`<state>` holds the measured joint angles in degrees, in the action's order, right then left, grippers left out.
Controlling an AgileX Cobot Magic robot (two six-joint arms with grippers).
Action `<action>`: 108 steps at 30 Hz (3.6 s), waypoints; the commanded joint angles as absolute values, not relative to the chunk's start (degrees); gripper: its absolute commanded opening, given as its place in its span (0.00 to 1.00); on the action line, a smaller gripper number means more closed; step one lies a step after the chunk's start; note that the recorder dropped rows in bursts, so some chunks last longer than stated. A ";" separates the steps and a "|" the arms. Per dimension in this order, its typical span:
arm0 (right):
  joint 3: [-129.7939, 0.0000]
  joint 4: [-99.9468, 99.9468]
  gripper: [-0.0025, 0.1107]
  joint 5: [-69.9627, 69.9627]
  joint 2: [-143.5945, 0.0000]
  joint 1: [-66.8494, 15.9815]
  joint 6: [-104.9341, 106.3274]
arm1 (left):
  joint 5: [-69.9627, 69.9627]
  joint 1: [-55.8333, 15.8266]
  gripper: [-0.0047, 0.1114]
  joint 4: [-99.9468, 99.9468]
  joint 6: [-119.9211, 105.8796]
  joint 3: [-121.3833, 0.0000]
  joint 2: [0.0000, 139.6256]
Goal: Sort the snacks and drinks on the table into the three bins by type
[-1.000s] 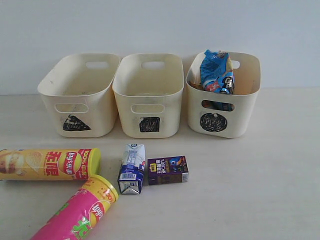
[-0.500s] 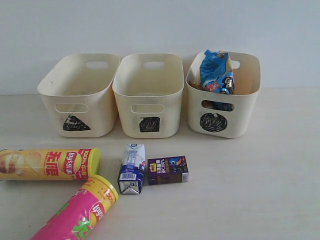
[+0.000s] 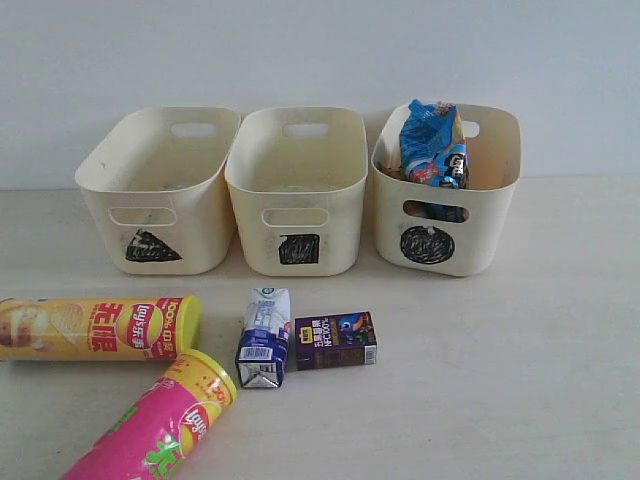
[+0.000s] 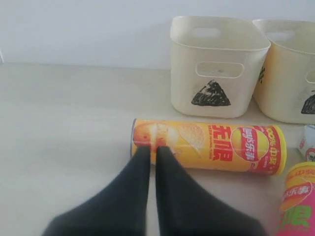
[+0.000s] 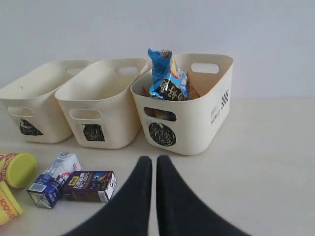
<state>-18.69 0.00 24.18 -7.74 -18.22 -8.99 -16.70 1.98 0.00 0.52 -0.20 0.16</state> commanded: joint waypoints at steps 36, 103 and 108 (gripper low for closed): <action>-18.35 0.00 0.03 24.80 -7.25 -18.38 -9.03 | -69.96 -4.20 0.08 -12.71 -14.78 -59.55 42.78; -18.35 0.00 0.03 25.02 -7.25 -18.38 -9.05 | -34.89 -25.33 0.39 -18.11 -17.57 -42.29 93.12; -18.35 0.00 0.03 25.02 -7.25 -18.38 -9.05 | -43.91 -25.33 0.08 -19.08 -17.58 -45.59 91.65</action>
<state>-18.69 0.00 25.07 -7.54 -18.31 -9.15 -40.43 -25.09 -18.18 -18.27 -43.77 92.97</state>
